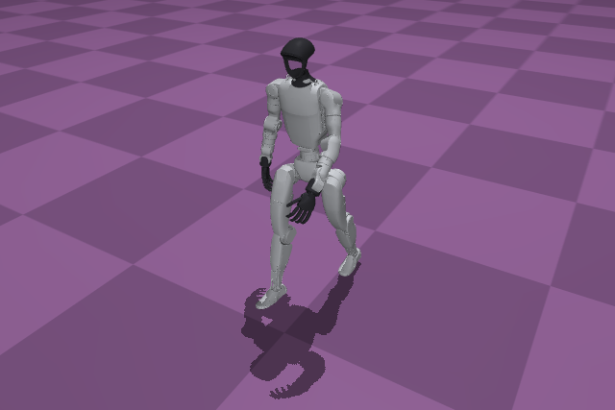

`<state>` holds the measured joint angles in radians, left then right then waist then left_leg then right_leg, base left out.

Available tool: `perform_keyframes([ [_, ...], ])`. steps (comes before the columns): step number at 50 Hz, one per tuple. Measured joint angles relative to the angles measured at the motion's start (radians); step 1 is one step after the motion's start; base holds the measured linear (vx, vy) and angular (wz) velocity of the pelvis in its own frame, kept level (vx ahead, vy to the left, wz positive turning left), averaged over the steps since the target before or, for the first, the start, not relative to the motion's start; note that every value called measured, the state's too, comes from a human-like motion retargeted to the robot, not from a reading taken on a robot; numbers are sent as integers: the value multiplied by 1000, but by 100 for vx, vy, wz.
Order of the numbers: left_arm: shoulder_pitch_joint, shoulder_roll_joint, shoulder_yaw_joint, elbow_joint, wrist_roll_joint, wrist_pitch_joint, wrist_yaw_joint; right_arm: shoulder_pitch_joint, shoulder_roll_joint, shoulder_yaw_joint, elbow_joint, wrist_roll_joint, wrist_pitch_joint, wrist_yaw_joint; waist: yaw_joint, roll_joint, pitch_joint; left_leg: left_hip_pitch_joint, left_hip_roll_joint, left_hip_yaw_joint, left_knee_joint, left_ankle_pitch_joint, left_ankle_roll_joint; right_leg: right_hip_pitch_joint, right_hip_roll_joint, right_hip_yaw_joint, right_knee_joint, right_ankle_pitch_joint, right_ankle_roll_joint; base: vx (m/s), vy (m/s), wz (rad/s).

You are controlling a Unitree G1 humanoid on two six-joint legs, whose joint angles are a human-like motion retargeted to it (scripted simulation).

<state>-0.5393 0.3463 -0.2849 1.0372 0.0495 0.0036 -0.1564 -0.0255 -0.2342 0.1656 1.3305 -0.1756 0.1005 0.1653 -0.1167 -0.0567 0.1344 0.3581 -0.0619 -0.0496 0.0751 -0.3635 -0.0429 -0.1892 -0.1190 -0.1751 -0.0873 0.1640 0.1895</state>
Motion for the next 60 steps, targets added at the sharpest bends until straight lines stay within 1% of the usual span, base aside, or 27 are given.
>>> perform_keyframes([
  [2,78,-24,18,24,37,2,-2,-21,-2,13,13,5,-12,-16,23,-18,-10,2,-20,12,77,77,20,60,-12,13,0,-71,9,76,-21,-42],
  [4,167,-49,32,60,51,10,-6,-44,-3,37,17,20,-21,-46,45,-51,-21,-44,-51,46,225,159,52,118,-40,35,3,-133,15,73,-21,-43],
  [5,214,-62,37,80,49,16,-10,-56,-5,51,17,30,-25,-64,55,-70,-29,-87,-68,69,327,195,71,140,-59,45,9,-157,15,68,-19,-25],
  [7,304,-86,43,127,17,29,-21,-88,-12,74,6,55,-31,-111,61,-92,-66,-257,-71,134,598,220,107,144,-85,56,27,-191,0,61,-17,-4],
  [10,409,-111,46,208,-45,48,-32,-156,-28,89,-24,76,-31,-175,86,-99,-96,-487,-28,232,908,186,164,145,-86,70,40,-222,-32,56,-13,-17],
  [13,492,-121,43,287,-54,63,-53,-229,-38,100,-63,81,-33,-208,146,-118,-85,-620,-12,296,1007,102,201,171,-83,103,48,-250,-47,54,-10,-61],
  [15,542,-123,38,328,-42,70,-66,-278,-45,111,-91,82,-37,-220,191,-132,-73,-684,-18,318,988,61,206,191,-83,129,54,-269,-52,53,-6,-77],
  [17,588,-121,33,347,-36,77,-71,-323,-51,121,-121,83,-40,-228,236,-143,-58,-726,-27,331,896,52,199,213,-83,154,59,-288,-55,53,-3,-75],
  [19,631,-117,34,347,-48,86,-66,-366,-59,127,-154,82,-40,-236,279,-147,-42,-744,-27,343,741,74,189,237,-79,176,62,-306,-57,53,0,-72],
  [21,667,-114,43,332,-81,93,-53,-403,-67,127,-188,75,-39,-241,321,-139,-24,-730,-15,358,524,128,173,263,-63,198,63,-322,-57,55,3,-78],
  [23,695,-113,66,309,-131,91,-37,-434,-72,123,-221,63,-42,-243,364,-113,-3,-687,13,375,270,202,142,301,-29,222,62,-340,-56,59,7,-89],
  [25,716,-118,100,287,-179,80,-24,-454,-74,116,-254,54,-53,-240,399,-72,21,-635,52,390,42,260,88,356,16,245,60,-359,-54,63,12,-85],
  [27,723,-129,139,276,-205,69,-23,-461,-74,114,-281,51,-69,-229,416,-38,43,-601,81,394,-100,268,28,414,45,259,61,-376,-50,66,16,-58],
  [30,709,-142,181,280,-222,63,-31,-450,-69,116,-307,44,-83,-201,415,-25,52,-590,96,388,-162,227,-21,470,51,266,79,-392,-50,66,19,-19],
  [33,668,-139,189,301,-219,65,-35,-403,-54,116,-307,27,-84,-178,394,-28,35,-554,95,399,-162,238,-28,497,51,264,128,-379,-66,70,21,13],
  [35,630,-131,179,321,-206,57,-37,-353,-41,114,-295,17,-87,-170,373,-24,21,-509,97,408,-162,263,-32,512,61,256,183,-337,-80,74,23,30],
  [37,584,-119,157,341,-179,38,-40,-289,-28,115,-270,13,-95,-168,349,-11,5,-455,107,401,-159,265,-37,507,81,234,287,-249,-93,77,25,38],
  [39,534,-106,123,355,-141,18,-43,-218,-15,117,-235,12,-104,-167,324,9,-18,-414,128,377,-142,233,-36,448,104,197,469,-139,-104,75,24,44],
  [41,471,-91,85,359,-103,9,-34,-152,-6,116,-193,20,-102,-172,296,24,-43,-388,141,344,-126,191,-29,333,114,151,704,-43,-111,69,22,56],
  [43,394,-75,50,354,-67,15,-14,-98,-2,109,-150,36,-89,-181,265,30,-62,-372,141,312,-112,152,-26,195,103,106,929,1,-126,63,19,65],
  [45,307,-60,24,341,-29,29,8,-56,-3,99,-107,55,-75,-185,230,37,-69,-355,136,282,-101,119,-32,67,88,73,1096,-44,-153,60,16,75],
  [48,177,-46,0,305,10,38,25,-7,-10,90,-54,76,-68,-166,170,53,-65,-325,126,235,-86,79,-44,-81,76,43,1184,-156,-184,57,12,86],
  [50,99,-40,-8,269,15,32,28,21,-17,88,-29,81,-69,-141,127,67,-59,-303,119,202,-79,56,-44,-151,66,22,1154,-196,-195,57,9,93],
  [52,37,-36,-10,219,-1,21,29,44,-26,86,-16,82,-71,-115,84,80,-49,-276,114,168,-73,34,-39,-190,52,-4,1051,-228,-200,58,5,93],
  [55,-30,-34,-9,128,-59,-1,34,68,-41,81,-9,86,-71,-84,25,92,-31,-229,100,125,-64,-1,-34,-196,25,-51,784,-230,-197,61,0,85],
  [58,-61,-35,-14,30,-158,-18,49,76,-56,63,-11,92,-51,-79,-29,73,-8,-167,57,83,-52,-40,-32,-131,-5,-72,383,-108,-164,67,-8,81],
  [60,-74,-35,-14,-23,-208,-14,69,67,-60,40,-11,74,-18,-80,-61,46,20,-104,25,54,-48,-69,-30,-70,-28,-70,133,-15,-111,75,-14,71],
])
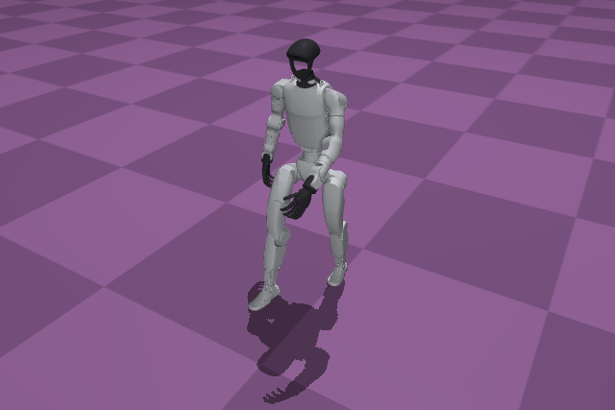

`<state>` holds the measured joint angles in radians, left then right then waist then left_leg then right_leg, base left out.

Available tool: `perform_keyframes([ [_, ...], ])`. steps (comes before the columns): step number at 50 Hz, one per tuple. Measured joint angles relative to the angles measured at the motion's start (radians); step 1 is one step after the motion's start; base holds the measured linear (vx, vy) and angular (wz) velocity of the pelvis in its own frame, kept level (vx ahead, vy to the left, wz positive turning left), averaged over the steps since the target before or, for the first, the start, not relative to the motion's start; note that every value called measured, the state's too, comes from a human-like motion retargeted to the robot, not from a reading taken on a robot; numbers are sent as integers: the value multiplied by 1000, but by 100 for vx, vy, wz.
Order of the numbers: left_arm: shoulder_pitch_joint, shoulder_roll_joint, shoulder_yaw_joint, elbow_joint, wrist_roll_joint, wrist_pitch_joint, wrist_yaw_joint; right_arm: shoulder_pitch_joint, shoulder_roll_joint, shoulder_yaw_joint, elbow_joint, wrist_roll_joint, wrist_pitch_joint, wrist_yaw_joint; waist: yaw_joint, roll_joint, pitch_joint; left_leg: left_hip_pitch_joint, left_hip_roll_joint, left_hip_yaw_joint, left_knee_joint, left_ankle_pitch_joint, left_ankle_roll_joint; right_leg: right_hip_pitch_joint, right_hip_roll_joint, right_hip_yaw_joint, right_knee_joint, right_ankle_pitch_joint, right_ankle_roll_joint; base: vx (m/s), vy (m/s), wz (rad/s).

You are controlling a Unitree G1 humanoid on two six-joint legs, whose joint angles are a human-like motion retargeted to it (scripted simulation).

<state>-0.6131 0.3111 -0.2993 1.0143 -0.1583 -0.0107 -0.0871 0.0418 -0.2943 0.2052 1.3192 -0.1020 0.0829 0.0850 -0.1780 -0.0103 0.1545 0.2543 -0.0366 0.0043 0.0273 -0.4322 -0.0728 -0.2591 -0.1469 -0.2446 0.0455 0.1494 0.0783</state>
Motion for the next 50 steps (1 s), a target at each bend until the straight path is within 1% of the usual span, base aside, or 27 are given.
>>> perform_keyframes([
  [2,-1,2,6,-30,18,8,3,-18,7,-24,2,-46,22,16,-12,-15,19,58,-3,-10,-1,-22,-1,20,-1,17,-126,-16,65,76,-19,32],
  [3,4,1,10,-37,42,11,-4,-28,11,-35,4,-70,26,29,-13,-15,21,78,3,-11,0,-27,-1,7,3,34,-131,-58,93,76,-20,9],
  [5,26,-8,17,-38,86,14,-25,-48,13,-56,9,-105,30,49,-8,-13,10,105,10,-13,7,-25,3,-3,11,64,-133,-76,123,76,-22,-3],
  [7,65,-22,23,-17,126,16,-50,-69,13,-68,13,-124,30,59,8,-18,-10,124,5,-14,29,4,18,20,9,65,-133,-22,134,78,-24,-13],
  [9,118,-37,30,24,172,19,-70,-94,13,-64,18,-129,24,58,31,-31,-26,137,-6,-4,76,67,40,65,1,55,-133,-16,140,81,-26,-25],
  [12,220,-60,42,108,235,30,-97,-138,15,-30,23,-108,8,35,75,-73,-41,108,-36,56,245,209,92,159,-24,72,-133,-85,141,82,-28,-38],
  [13,260,-66,46,139,248,37,-108,-152,16,-13,22,-94,3,22,89,-94,-48,66,-48,88,349,255,116,190,-40,83,-133,-108,137,77,-28,-29],
  [15,343,-76,58,197,251,51,-128,-187,15,20,15,-60,-7,-14,107,-121,-80,-93,-48,152,632,308,160,215,-65,97,-127,-143,117,71,-25,-8],
  [17,421,-79,69,245,219,66,-131,-230,7,39,-2,-35,-12,-58,124,-124,-113,-281,-22,196,901,304,195,212,-64,107,-112,-168,90,65,-21,-2],
  [20,523,-72,89,306,174,84,-122,-307,-6,54,-34,-14,-11,-115,176,-130,-123,-490,-6,238,1163,223,233,228,-49,138,-96,-198,62,64,-17,-42],
  [22,591,-61,98,336,160,90,-120,-357,-10,65,-60,-8,-14,-140,221,-145,-115,-583,-13,267,1237,167,246,252,-47,167,-85,-219,51,63,-13,-77],
  [24,653,-51,105,359,152,94,-125,-408,-12,77,-85,-4,-18,-156,266,-157,-106,-663,-16,296,1255,139,250,275,-44,198,-74,-242,40,62,-9,-87],
  [26,711,-42,112,374,144,99,-132,-455,-12,87,-114,0,-22,-167,306,-169,-98,-726,-21,315,1214,136,246,299,-43,226,-64,-263,33,61,-5,-87],
  [28,761,-38,121,382,130,107,-138,-495,-11,93,-146,2,-24,-173,342,-179,-91,-769,-29,322,1109,150,235,322,-43,251,-57,-280,30,61,-1,-83],
  [30,800,-37,133,382,106,118,-139,-527,-8,93,-183,2,-24,-175,374,-184,-84,-782,-37,319,933,180,223,343,-41,276,-51,-295,31,61,2,-83],
  [33,830,-43,162,373,45,127,-124,-559,1,84,-239,-10,-26,-167,429,-169,-64,-710,-27,310,515,257,196,386,-16,321,-42,-313,39,65,7,-103],
  [35,835,-51,191,364,-1,118,-103,-568,10,73,-274,-24,-37,-158,470,-131,-40,-619,7,301,216,300,154,437,26,359,-37,-325,47,72,14,-123],
  [37,825,-65,222,359,-29,101,-84,-564,17,65,-303,-33,-54,-148,496,-86,-11,-541,50,292,14,300,95,505,65,390,-34,-338,55,75,20,-100],
  [40,791,-85,244,357,-43,78,-73,-537,28,73,-320,-44,-73,-129,499,-55,5,-482,84,295,-115,264,34,574,84,414,-17,-348,67,75,24,-46],
  [42,757,-89,232,358,-41,68,-76,-503,37,86,-308,-59,-75,-117,485,-56,-7,-463,89,322,-115,258,17,591,82,419,14,-334,68,75,27,-7],
  [45,692,-85,188,367,-19,51,-90,-428,54,109,-265,-92,-74,-100,455,-53,-35,-406,94,366,-115,302,-1,600,93,410,103,-256,60,78,29,13],
  [47,640,-77,147,377,18,33,-103,-361,65,126,-223,-113,-78,-90,431,-38,-58,-358,104,364,-112,318,-7,572,116,379,235,-156,53,80,31,26],
  [50,544,-57,80,382,77,19,-101,-254,73,141,-158,-127,-75,-85,388,-18,-92,-308,116,319,-83,282,7,439,140,301,545,17,44,76,30,42],
])
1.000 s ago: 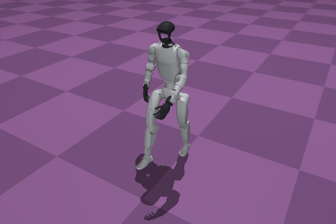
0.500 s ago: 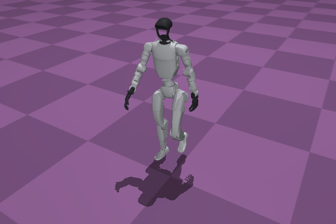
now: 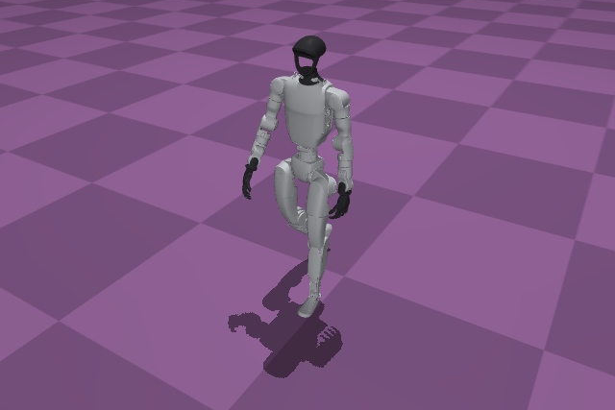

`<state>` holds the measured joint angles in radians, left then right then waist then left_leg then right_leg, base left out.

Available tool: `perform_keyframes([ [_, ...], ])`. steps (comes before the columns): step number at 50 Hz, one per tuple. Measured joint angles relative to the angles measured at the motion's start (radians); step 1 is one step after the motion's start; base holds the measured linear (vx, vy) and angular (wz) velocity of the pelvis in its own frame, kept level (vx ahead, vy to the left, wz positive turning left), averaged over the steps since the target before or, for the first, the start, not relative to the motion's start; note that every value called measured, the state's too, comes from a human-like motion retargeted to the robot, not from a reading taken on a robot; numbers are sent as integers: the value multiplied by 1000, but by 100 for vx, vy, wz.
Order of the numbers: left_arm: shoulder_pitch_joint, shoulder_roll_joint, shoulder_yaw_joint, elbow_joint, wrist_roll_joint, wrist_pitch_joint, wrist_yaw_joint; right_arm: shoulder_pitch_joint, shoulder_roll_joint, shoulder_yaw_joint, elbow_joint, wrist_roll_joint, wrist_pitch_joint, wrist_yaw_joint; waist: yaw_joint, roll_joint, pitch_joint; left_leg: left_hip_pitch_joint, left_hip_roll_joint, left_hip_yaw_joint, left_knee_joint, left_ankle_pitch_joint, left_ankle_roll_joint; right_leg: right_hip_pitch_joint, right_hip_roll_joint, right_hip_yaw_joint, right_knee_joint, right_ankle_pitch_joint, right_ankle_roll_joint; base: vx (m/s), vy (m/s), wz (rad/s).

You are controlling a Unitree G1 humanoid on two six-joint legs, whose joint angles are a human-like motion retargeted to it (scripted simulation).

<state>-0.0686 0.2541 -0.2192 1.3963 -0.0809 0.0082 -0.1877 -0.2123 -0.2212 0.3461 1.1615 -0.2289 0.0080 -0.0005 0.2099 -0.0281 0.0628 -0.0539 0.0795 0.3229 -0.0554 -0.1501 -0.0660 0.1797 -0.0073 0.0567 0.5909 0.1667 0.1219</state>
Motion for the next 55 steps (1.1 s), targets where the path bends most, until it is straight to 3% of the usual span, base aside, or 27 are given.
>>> perform_keyframes([
  [3,-127,25,-46,-15,46,20,46,90,-8,-11,54,17,24,-15,-52,2,-18,31,-16,-49,32,-65,14,-190,-26,-80,298,54,-38,69,26,60],
  [6,-265,47,-63,-45,82,43,95,163,-25,-34,95,56,37,-25,-114,10,-16,68,-31,-94,54,-118,2,-344,-54,-143,447,-100,-103,64,21,78],
  [9,-390,62,-70,-92,85,41,119,227,-42,-57,124,93,34,-15,-188,25,-8,107,-44,-149,69,-157,-12,-449,-69,-200,428,-213,-134,62,15,100],
  [12,-491,71,-77,-155,57,19,124,281,-55,-79,144,128,28,10,-267,38,3,150,-55,-213,76,-190,-21,-501,-70,-240,260,-271,-134,62,8,119],
  [15,-563,75,-89,-234,3,-6,122,319,-60,-101,158,162,33,33,-337,33,19,197,-80,-275,82,-222,-27,-498,-82,-265,-36,-241,-117,63,0,119],
  [20,-619,75,-103,-367,-89,-16,134,336,-43,-154,167,156,96,64,-417,-42,66,321,-164,-373,92,-280,-19,-409,-143,-258,-611,13,-10,70,-11,97],
  [23,-605,67,-83,-409,-26,-13,107,323,-19,-181,165,97,106,116,-416,-51,76,381,-153,-387,91,-298,-24,-446,-140,-280,-678,-89,77,73,-18,27],
  [25,-573,54,-70,-420,6,-13,84,307,-13,-189,164,74,104,141,-407,-42,65,401,-140,-394,97,-294,-25,-463,-129,-280,-678,-131,89,74,-20,9],
  [28,-492,30,-56,-391,43,-13,61,272,-17,-184,162,49,95,152,-385,-48,40,429,-148,-414,127,-248,-14,-427,-137,-293,-678,-52,85,78,-23,2],
  [31,-388,6,-48,-302,98,-6,53,221,-26,-152,166,36,78,135,-348,-74,25,441,-176,-411,216,-138,10,-351,-159,-291,-678,-44,92,82,-26,-17],
  [34,-270,-14,-40,-171,158,25,37,158,-40,-105,171,47,66,98,-303,-117,11,352,-218,-352,464,2,54,-268,-194,-259,-675,-106,83,80,-28,-31],
  [37,-151,-24,-25,-46,185,65,9,81,-62,-76,164,64,62,48,-269,-137,-28,102,-219,-260,871,69,104,-243,-214,-240,-653,-167,52,68,-24,-11],
  [40,-44,-16,-3,33,177,96,-2,-17,-88,-75,146,73,68,-3,-210,-137,-41,-124,-189,-186,1166,15,160,-228,-196,-214,-636,-209,28,63,-20,-44],
  [43,66,9,5,51,161,98,-11,-115,-104,-69,115,95,65,-46,-123,-156,-22,-257,-190,-129,1258,-96,202,-194,-187,-166,-620,-246,16,62,-15,-94],
  [48,228,43,4,3,92,83,-27,-260,-120,-55,33,147,46,-103,14,-179,13,-380,-205,-77,1065,-154,216,-142,-178,-79,-592,-301,-1,60,-6,-103],
  [52,300,42,37,-34,8,91,-22,-337,-122,-70,-64,149,38,-114,99,-157,39,-345,-178,-38,611,-69,200,-84,-140,-24,-580,-343,2,64,2,-93],
  [55,314,22,92,-43,-50,93,-6,-362,-110,-95,-140,124,28,-95,149,-95,63,-250,-116,46,220,29,143,-3,-69,14,-580,-371,6,71,10,-87],
])
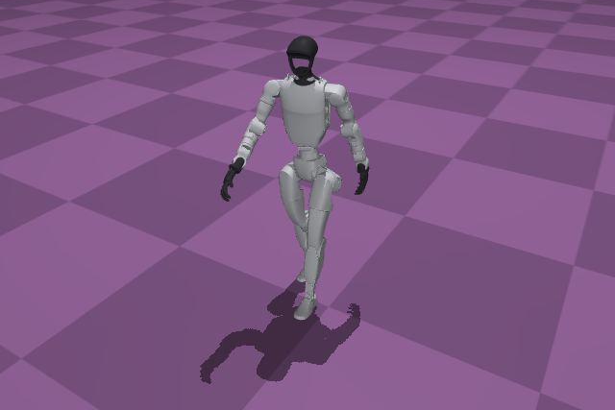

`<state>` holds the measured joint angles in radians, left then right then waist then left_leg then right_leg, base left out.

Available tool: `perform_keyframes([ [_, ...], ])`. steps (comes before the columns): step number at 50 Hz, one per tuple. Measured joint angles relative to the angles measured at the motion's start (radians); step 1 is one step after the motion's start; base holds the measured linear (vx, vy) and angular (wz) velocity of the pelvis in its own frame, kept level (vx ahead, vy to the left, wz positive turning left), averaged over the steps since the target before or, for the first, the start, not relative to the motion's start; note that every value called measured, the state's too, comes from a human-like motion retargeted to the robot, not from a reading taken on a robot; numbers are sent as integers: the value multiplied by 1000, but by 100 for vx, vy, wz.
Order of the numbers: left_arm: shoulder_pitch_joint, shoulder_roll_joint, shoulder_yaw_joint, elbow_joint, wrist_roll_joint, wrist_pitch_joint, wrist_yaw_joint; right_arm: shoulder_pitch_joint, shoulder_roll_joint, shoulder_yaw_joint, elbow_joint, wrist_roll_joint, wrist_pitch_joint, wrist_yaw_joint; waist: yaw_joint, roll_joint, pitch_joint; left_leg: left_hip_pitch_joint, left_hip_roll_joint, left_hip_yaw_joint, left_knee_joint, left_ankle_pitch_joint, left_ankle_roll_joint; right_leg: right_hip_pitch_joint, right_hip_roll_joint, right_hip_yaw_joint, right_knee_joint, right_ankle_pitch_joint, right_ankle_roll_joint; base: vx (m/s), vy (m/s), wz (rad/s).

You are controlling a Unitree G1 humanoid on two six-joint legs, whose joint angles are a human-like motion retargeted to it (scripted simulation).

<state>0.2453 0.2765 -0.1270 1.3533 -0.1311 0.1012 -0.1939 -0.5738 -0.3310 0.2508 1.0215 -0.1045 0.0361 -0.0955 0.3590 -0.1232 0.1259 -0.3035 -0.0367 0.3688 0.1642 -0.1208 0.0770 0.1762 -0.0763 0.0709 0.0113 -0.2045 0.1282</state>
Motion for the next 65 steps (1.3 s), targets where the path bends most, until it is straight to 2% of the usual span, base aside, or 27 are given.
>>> perform_keyframes([
  [3,-17,-29,57,5,-15,-3,5,12,17,-16,-58,-19,-15,34,9,52,15,62,31,119,-220,2,-97,89,49,17,-3,-20,11,75,15,-35],
  [6,-53,-48,82,8,-13,-7,-4,57,39,-13,-74,-36,-22,69,-10,60,3,73,26,178,-251,-61,-148,139,58,13,17,-21,20,76,18,16],
  [8,-85,-52,82,9,-5,-18,-16,105,57,-4,-58,-51,-27,89,-29,59,-19,96,17,173,-251,-73,-160,157,64,11,51,3,23,79,19,34],
  [11,-148,-46,62,17,36,-54,-49,202,87,18,7,-78,-44,117,-60,76,-61,162,20,129,-251,-62,-172,158,96,6,177,109,29,82,19,44],
  [13,-200,-36,35,23,79,-78,-69,277,104,34,71,-96,-53,134,-84,100,-94,208,40,88,-246,-69,-171,107,131,-7,347,215,31,80,20,64],
  [16,-311,-13,-15,17,133,-76,-62,380,113,32,173,-106,-32,146,-128,120,-131,245,51,8,-214,-108,-140,-69,158,-43,699,341,28,73,18,93],
  [18,-401,2,-42,2,168,-51,-36,441,108,13,234,-100,-4,146,-159,125,-138,266,42,-47,-191,-135,-123,-199,143,-75,907,335,-4,66,16,114],
  [20,-496,14,-60,-26,198,-23,-7,499,95,-11,282,-84,21,146,-193,136,-131,294,31,-102,-167,-160,-122,-306,105,-114,1047,259,-66,63,15,129],
  [23,-625,24,-80,-93,213,-12,25,585,68,-43,327,-53,39,157,-253,160,-112,338,20,-190,-132,-195,-137,-418,44,-161,1100,173,-143,59,11,152],
  [27,-772,28,-101,-212,185,-42,44,680,42,-72,360,-11,38,188,-343,185,-86,394,8,-323,-101,-233,-157,-497,-7,-195,939,92,-169,55,2,180],
  [30,-845,27,-120,-314,127,-82,49,733,37,-77,372,11,36,215,-403,184,-67,443,-7,-424,-97,-252,-164,-490,-33,-195,654,122,-148,54,-7,185],
  [33,-885,25,-142,-411,33,-118,64,761,44,-80,375,15,52,227,-455,142,-40,508,-52,-532,-98,-268,-165,-410,-71,-118,248,254,-85,56,-17,188],
  [35,-901,26,-153,-462,-13,-127,86,762,56,-87,371,-13,78,231,-482,99,-9,568,-83,-606,-102,-282,-163,-354,-112,-45,31,323,-11,60,-25,174],
  [36,-901,26,-156,-478,-13,-130,91,759,66,-89,366,-36,84,237,-486,84,1,593,-85,-634,-106,-288,-163,-345,-124,-20,-20,315,31,59,-28,146],
  [37,-897,25,-160,-491,-10,-133,95,756,74,-89,360,-56,88,241,-489,72,8,615,-85,-660,-109,-294,-164,-340,-134,-2,-61,301,66,58,-29,124],
  [39,-865,21,-171,-504,-3,-141,96,755,87,-80,341,-74,83,235,-485,61,3,642,-73,-700,-113,-298,-166,-337,-142,0,-91,261,100,55,-30,109],
  [44,-761,4,-189,-441,16,-145,91,664,87,-55,320,-70,65,185,-435,37,-20,667,-64,-785,-102,-261,-142,-287,-163,-52,-90,281,107,53,-34,81],
  [47,-671,-4,-192,-339,67,-138,91,583,82,-24,333,-64,47,140,-380,8,-27,656,-80,-814,-41,-195,-124,-246,-182,-91,-71,247,116,51,-39,54],
  [50,-573,-9,-179,-206,132,-116,78,480,69,21,368,-47,34,90,-325,-39,-40,538,-139,-754,181,-128,-112,-219,-222,-119,-52,207,120,45,-38,68],
  [52,-506,-10,-157,-119,157,-95,66,406,47,43,392,-42,30,58,-313,-59,-77,342,-161,-636,448,-123,-95,-235,-245,-153,-46,198,112,36,-31,119],
  [55,-404,0,-114,-15,161,-60,66,299,3,46,409,-57,38,12,-287,-73,-113,95,-107,-407,727,-168,-14,-243,-261,-214,-45,179,96,34,-25,113],
  [57,-344,18,-79,36,158,-41,64,226,-31,35,408,-67,47,-6,-251,-80,-111,15,-62,-271,781,-242,49,-231,-262,-244,-49,163,89,35,-22,69],
  [60,-245,51,-40,81,146,-22,61,135,-76,10,380,-63,55,-29,-183,-94,-95,-22,-56,-133,697,-309,85,-198,-264,-277,-56,138,85,37,-18,33],
  [65,-107,97,6,76,48,-6,103,16,-135,-60,266,-14,61,-73,-58,-65,-41,59,-80,38,235,-207,12,-123,-210,-308,-71,100,86,38,-12,10],
])
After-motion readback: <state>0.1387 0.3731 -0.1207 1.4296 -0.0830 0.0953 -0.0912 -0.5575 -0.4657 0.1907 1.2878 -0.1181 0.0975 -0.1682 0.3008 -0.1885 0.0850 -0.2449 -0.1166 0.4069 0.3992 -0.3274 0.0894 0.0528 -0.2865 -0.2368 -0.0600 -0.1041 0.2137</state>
